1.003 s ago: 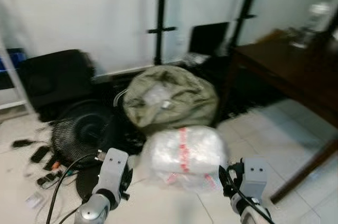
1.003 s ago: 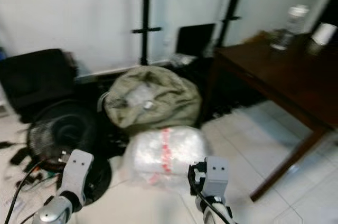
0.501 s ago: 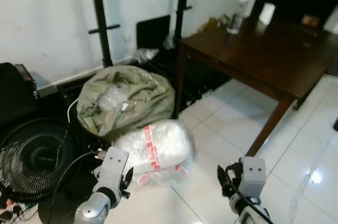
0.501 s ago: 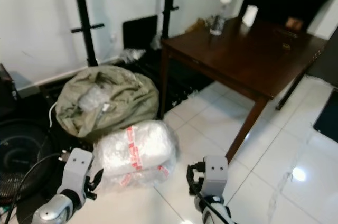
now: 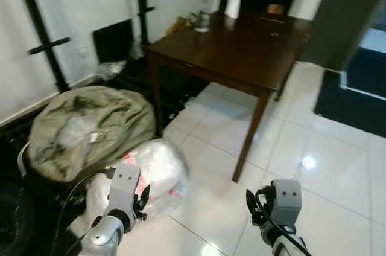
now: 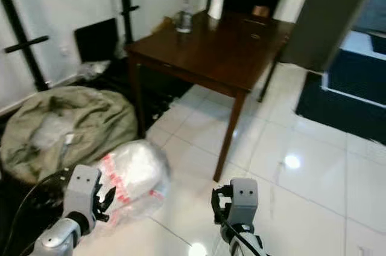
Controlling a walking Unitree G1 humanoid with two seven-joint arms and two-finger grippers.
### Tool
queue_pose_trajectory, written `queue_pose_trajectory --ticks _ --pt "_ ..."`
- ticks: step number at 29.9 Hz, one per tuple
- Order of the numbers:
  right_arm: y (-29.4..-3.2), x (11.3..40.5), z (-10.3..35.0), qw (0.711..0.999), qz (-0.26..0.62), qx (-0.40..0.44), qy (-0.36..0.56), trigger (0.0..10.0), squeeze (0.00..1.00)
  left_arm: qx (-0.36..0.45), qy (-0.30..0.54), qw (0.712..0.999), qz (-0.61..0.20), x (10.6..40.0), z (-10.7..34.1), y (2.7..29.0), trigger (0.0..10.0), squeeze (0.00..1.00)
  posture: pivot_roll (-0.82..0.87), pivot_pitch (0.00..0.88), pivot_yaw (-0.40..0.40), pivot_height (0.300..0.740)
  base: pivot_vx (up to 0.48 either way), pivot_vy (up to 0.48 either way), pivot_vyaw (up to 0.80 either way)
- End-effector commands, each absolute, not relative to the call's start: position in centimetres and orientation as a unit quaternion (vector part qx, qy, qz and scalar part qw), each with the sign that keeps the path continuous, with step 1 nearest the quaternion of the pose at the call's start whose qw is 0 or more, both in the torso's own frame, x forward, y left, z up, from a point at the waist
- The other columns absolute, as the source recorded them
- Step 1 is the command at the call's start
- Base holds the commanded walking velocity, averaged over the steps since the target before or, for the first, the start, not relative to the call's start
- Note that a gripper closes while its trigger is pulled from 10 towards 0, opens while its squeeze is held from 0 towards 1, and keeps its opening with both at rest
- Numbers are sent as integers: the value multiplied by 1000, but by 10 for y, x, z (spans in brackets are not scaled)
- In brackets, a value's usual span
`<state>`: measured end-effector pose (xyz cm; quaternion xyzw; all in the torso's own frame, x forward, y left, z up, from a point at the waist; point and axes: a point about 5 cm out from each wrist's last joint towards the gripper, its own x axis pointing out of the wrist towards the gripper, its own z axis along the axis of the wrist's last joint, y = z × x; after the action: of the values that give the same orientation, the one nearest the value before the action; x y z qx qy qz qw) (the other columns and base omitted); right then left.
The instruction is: Setting the table
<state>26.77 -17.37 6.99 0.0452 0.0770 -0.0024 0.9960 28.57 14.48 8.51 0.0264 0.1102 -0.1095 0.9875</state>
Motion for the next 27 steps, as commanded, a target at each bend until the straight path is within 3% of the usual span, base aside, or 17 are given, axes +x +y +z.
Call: queue_pose_trajectory --ticks 1,27 --pt "-175 266 67 995 -5 46 84 10000 0 22 117 986 -117 283 81 145 10000 0 32 63 63 740 0 0 -800" --pt "-175 266 67 995 -7 46 85 10000 0 -2 113 986 -123 283 82 142 10000 0 28 71 62 740 0 0 -800"
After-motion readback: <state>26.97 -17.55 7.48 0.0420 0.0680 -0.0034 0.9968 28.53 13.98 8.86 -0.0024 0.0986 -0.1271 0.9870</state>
